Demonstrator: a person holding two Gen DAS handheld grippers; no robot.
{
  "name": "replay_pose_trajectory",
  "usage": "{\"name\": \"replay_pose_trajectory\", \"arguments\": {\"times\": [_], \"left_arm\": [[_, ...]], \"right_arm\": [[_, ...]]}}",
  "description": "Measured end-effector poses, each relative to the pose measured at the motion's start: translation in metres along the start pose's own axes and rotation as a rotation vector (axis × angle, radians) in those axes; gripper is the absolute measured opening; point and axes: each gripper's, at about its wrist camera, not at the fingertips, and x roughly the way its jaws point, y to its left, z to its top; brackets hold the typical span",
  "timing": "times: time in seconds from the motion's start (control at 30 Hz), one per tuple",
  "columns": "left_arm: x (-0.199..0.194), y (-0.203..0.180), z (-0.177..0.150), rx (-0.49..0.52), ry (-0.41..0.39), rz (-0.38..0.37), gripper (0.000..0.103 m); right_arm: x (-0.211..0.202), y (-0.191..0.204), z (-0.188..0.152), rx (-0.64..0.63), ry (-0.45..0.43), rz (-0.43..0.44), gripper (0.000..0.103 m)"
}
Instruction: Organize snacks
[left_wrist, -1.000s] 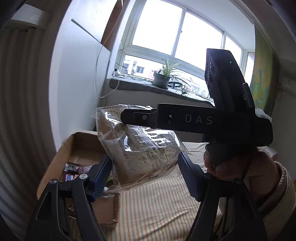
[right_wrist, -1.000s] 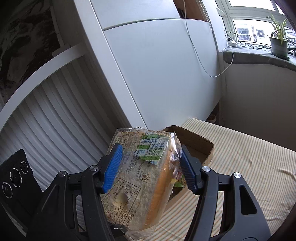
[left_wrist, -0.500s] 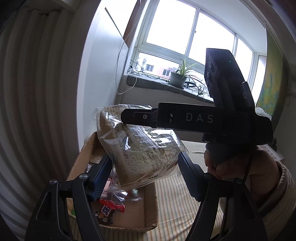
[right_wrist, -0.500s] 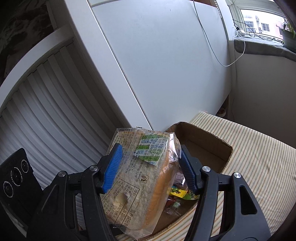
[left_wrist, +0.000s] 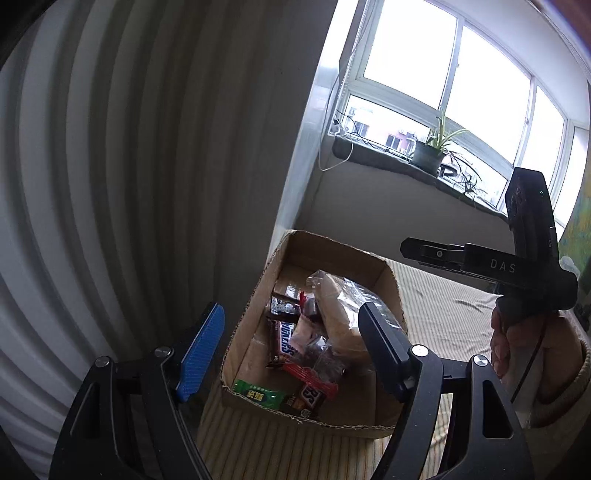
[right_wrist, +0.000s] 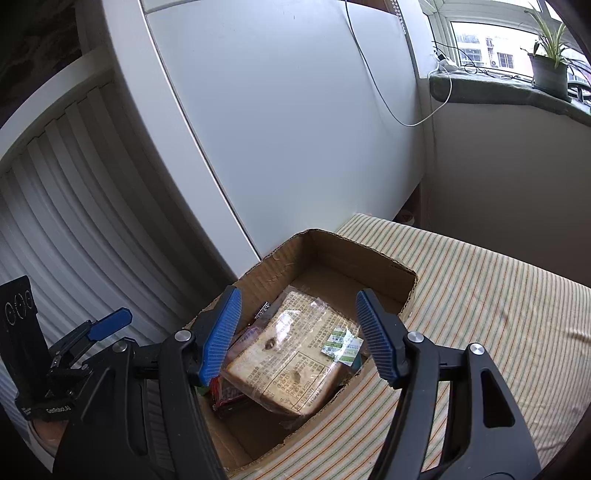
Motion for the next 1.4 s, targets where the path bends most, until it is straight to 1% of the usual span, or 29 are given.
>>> {"name": "replay_pose_trajectory", "arguments": {"times": [0.07,0.17,0.23,0.33,0.37,0.43,0.47,0.6,0.77,0.93,1.1,1.27,1.4], "left_arm": [[-0.005,0.0,-0.002,0.002,-0.007,0.001,0.078],[-0.008,0.001,-0.004,0.007,-0.006,0.003,0.079],[-0.003,-0.002,-0.001,0.008,-0.008,0.001,0.079],[-0.003,-0.01,-0.001,0.017,-0.011,0.005,0.079],[-0.004,-0.01,-0.001,0.021,-0.012,0.004,0.079],[-0.005,-0.013,-0.002,0.029,-0.013,0.007,0.079],[-0.006,-0.016,-0.002,0.034,-0.014,0.009,0.079],[-0.006,-0.028,-0.002,0.055,-0.015,0.019,0.079],[-0.006,-0.052,-0.003,0.089,-0.012,0.024,0.08],[-0.002,-0.093,-0.004,0.155,-0.005,0.003,0.08],[-0.001,-0.148,-0.008,0.239,-0.006,-0.035,0.08],[0.0,-0.212,-0.016,0.318,-0.013,-0.098,0.08],[-0.005,-0.259,-0.024,0.374,-0.024,-0.162,0.08]], "right_arm": [[-0.005,0.009,-0.001,-0.027,-0.008,-0.011,0.074],[-0.011,0.021,-0.003,-0.094,-0.04,-0.065,0.078],[-0.016,0.03,-0.004,-0.135,-0.059,-0.098,0.079],[-0.023,0.035,-0.009,-0.164,-0.087,-0.123,0.08],[-0.025,0.035,-0.011,-0.168,-0.094,-0.131,0.085],[-0.03,0.032,-0.015,-0.162,-0.109,-0.143,0.095],[-0.033,0.03,-0.018,-0.156,-0.116,-0.145,0.098],[-0.048,0.013,-0.032,-0.122,-0.141,-0.176,0.099],[-0.073,-0.018,-0.051,-0.056,-0.165,-0.217,0.101],[-0.116,-0.052,-0.073,-0.002,-0.206,-0.268,0.101],[-0.171,-0.085,-0.097,0.031,-0.256,-0.37,0.101],[-0.231,-0.116,-0.124,0.083,-0.295,-0.481,0.101],[-0.269,-0.133,-0.14,0.132,-0.316,-0.558,0.101]]}}
